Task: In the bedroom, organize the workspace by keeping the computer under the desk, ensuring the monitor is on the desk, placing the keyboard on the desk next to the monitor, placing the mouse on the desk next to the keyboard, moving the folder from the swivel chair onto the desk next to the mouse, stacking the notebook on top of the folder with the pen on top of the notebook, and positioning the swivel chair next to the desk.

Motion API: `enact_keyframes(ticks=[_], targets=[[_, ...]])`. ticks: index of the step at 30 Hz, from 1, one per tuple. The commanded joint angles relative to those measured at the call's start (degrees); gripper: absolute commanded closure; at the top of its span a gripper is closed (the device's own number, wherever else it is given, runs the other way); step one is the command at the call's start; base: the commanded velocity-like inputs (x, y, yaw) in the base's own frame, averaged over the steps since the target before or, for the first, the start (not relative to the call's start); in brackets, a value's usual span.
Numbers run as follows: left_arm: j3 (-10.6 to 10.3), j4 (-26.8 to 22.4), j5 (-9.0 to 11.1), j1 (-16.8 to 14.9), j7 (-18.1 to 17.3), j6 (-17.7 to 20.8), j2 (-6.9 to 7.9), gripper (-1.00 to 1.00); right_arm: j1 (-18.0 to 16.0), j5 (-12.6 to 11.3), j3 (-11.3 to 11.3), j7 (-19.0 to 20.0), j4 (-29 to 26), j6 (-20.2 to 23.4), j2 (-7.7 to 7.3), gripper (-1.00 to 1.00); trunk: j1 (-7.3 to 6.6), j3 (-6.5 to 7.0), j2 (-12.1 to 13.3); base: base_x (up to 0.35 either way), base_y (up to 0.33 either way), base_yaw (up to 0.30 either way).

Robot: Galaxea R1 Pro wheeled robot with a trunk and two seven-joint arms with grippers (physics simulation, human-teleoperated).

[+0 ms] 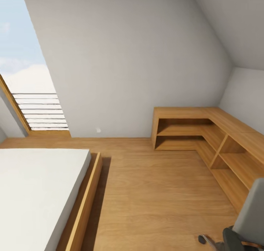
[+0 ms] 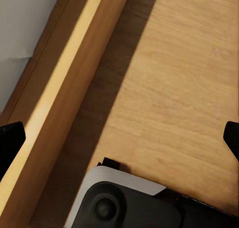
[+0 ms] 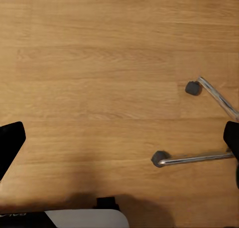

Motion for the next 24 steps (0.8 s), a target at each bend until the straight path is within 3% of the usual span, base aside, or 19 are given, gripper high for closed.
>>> enact_keyframes(ticks=[1,16,24], targets=[[-0.06,0.02,0.00,-0.04,0.14,-0.18,-0.01,-1.00,-0.07,0.34,0.15,-0.49,0.11,-0.14,0.01,-1.00,0.06,-0.11,-0.11,0.335,0.000,0.000],[-0.06,0.02,0.01,-0.04,0.14,-0.18,-0.01,-1.00,-0.07,0.33,0.15,-0.49,0.11,-0.19,0.01,-1.00,0.06,-0.04,-0.11,0.336,0.000,-0.115],[-0.06,0.02,0.04,-0.05,0.14,-0.18,-0.01,-1.00,-0.07,0.37,0.15,-0.49,0.11,-0.22,0.01,-1.00,0.06,-0.03,-0.11,0.336,0.000,-0.031]])
